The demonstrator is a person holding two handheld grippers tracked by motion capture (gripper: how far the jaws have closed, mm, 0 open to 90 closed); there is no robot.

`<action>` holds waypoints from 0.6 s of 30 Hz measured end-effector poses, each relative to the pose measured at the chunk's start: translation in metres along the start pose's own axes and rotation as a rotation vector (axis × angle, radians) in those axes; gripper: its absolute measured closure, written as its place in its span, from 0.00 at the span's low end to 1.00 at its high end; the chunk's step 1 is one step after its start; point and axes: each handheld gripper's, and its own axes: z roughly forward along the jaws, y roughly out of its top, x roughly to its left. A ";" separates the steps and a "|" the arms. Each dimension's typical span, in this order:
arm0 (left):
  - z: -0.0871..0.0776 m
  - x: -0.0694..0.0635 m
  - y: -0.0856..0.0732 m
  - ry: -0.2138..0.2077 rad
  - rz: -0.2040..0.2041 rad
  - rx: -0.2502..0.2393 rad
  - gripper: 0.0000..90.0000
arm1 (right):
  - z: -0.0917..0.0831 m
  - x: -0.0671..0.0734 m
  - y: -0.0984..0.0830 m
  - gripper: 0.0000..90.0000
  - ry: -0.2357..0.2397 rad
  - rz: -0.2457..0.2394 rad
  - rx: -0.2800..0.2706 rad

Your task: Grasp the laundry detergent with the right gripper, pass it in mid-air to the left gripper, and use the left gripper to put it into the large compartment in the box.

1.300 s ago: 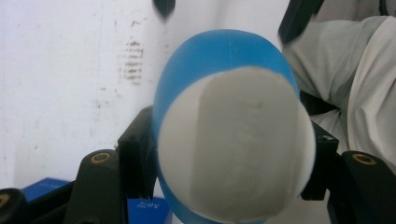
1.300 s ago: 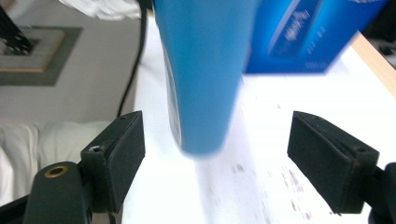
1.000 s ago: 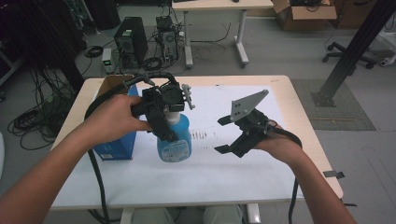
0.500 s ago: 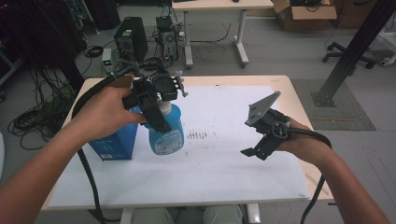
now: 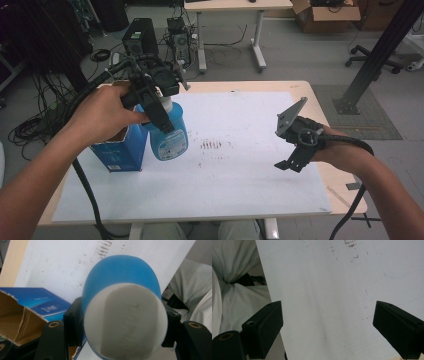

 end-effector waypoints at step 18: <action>-0.020 0.025 -0.003 0.052 -0.225 0.034 0.42 | -0.001 -0.012 -0.007 0.11 0.055 0.003 0.083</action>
